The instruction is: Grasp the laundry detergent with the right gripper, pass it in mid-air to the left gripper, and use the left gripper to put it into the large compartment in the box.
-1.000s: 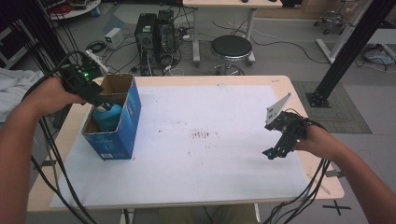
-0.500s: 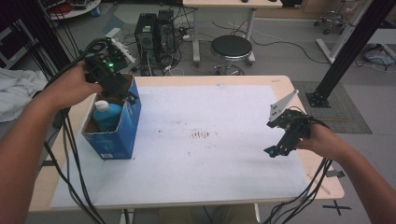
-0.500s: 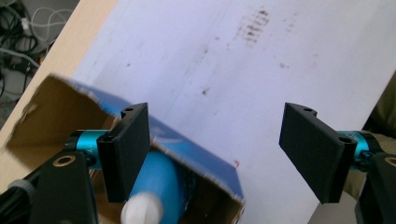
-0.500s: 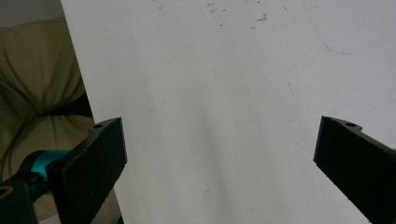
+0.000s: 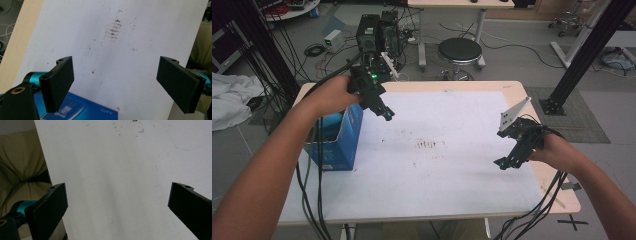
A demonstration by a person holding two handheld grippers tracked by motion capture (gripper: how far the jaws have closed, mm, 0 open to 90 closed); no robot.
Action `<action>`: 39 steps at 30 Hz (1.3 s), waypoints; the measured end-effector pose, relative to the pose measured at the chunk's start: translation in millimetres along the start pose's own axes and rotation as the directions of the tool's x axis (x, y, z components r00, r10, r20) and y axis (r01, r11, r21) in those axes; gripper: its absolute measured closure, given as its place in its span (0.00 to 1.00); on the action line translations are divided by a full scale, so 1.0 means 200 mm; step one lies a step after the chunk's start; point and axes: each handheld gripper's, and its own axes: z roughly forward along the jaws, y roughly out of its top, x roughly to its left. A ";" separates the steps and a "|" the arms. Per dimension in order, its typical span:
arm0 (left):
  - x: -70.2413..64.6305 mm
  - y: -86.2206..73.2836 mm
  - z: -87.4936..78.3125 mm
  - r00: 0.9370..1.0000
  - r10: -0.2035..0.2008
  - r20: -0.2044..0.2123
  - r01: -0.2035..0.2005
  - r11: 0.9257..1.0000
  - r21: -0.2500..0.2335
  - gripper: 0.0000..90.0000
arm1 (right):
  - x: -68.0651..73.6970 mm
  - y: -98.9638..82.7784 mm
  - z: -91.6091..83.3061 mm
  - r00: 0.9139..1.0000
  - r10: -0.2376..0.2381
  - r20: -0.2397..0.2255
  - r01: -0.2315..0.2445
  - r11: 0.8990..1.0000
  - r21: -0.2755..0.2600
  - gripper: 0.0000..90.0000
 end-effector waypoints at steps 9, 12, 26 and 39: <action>-0.01 0.07 0.11 0.999 0.052 -0.007 -0.051 0.997 0.054 0.07 | 0.00 0.01 0.00 1.000 0.001 0.005 -0.001 1.000 -0.004 0.02; 0.00 0.08 0.14 0.998 0.064 -0.003 -0.064 0.995 0.072 0.07 | 0.00 0.01 0.00 1.000 0.011 0.010 -0.011 1.000 -0.004 0.02; 0.08 0.06 0.18 0.997 0.080 -0.018 -0.078 0.992 0.104 0.07 | -0.02 0.04 0.02 1.000 0.022 0.011 -0.022 1.000 -0.002 0.02; 0.10 0.03 0.16 0.995 0.095 -0.024 -0.093 0.992 0.090 0.07 | -0.04 0.08 0.02 1.000 0.014 0.007 -0.014 1.000 0.010 0.02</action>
